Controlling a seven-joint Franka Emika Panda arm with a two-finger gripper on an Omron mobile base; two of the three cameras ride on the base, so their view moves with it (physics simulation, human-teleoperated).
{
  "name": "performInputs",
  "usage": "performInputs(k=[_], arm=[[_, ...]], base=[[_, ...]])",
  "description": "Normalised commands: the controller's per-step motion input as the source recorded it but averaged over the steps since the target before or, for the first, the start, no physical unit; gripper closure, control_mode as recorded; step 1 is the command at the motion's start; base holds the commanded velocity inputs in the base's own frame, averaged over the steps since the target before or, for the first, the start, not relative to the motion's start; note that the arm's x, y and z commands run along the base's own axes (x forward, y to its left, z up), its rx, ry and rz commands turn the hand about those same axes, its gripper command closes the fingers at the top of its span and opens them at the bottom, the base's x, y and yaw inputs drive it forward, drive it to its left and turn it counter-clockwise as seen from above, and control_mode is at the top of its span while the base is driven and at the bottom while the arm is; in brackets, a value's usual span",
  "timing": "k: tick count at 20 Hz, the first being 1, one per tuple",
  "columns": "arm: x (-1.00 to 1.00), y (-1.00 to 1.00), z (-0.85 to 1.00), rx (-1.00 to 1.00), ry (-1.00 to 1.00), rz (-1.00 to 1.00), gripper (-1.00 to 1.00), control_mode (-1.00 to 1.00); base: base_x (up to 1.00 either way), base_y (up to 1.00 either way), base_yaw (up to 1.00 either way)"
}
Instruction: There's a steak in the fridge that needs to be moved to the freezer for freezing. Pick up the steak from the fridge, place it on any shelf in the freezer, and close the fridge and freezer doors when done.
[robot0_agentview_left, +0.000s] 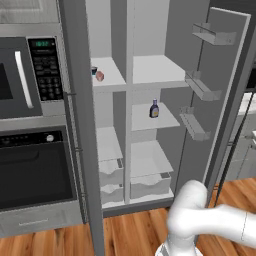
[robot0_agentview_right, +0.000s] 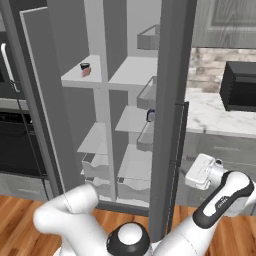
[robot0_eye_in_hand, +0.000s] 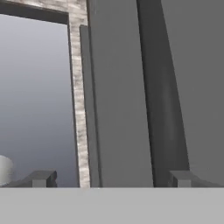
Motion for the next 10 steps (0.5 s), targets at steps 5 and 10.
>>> performInputs(k=[5, 10], arm=[[0.56, 0.00, -0.34, -0.02, 0.00, 0.00, -1.00, -1.00], [0.27, 0.01, -0.27, -0.01, -0.03, 0.00, -1.00, -1.00]], base=[[0.00, 0.00, 0.00], [0.00, 0.00, 0.00]])
